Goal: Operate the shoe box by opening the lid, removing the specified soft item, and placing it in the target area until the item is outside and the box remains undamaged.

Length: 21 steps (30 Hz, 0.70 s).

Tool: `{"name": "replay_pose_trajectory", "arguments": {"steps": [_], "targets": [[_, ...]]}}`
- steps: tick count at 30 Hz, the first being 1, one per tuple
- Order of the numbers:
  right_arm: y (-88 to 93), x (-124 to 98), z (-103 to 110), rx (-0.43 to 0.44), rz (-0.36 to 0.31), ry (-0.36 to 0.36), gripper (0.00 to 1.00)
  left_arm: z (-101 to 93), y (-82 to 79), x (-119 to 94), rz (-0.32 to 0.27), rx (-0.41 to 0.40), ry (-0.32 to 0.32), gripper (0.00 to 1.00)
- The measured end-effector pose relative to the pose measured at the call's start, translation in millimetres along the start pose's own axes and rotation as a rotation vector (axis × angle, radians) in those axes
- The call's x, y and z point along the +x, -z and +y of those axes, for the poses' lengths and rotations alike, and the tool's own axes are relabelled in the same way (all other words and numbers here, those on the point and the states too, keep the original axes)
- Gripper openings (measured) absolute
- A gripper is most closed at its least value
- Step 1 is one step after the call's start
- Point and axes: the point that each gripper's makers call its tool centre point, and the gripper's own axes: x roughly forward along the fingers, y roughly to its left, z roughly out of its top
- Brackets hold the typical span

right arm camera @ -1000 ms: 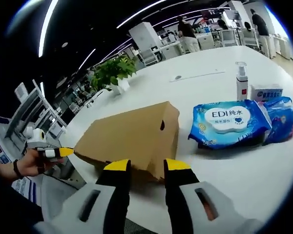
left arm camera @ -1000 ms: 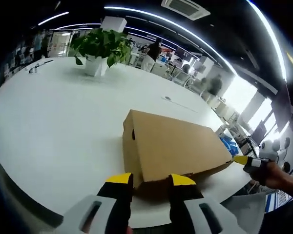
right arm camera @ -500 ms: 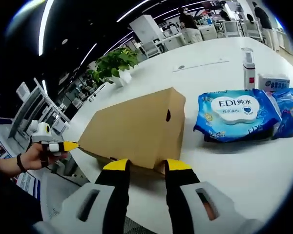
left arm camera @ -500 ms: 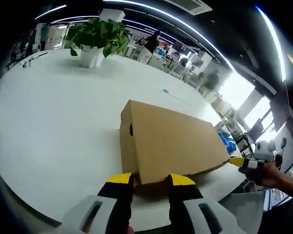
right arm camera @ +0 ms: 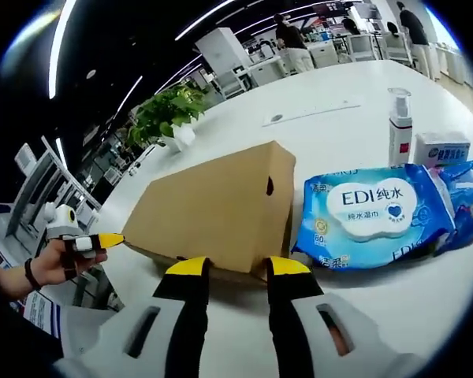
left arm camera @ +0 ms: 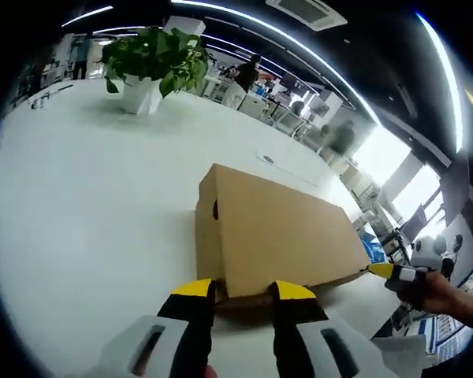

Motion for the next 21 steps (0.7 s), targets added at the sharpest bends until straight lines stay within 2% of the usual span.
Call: {"name": "replay_pose_trajectory", "arguments": {"steps": [9, 21], "targets": [[-18.0, 9.8, -14.1, 0.021, -0.007, 0.012, 0.27, -3.3, -16.6, 20.1, -0.003, 0.004, 0.010, 0.29], [-17.6, 9.3, -14.6, 0.017, -0.009, 0.010, 0.27, -3.4, -18.0, 21.9, -0.001, 0.006, 0.004, 0.28]]}}
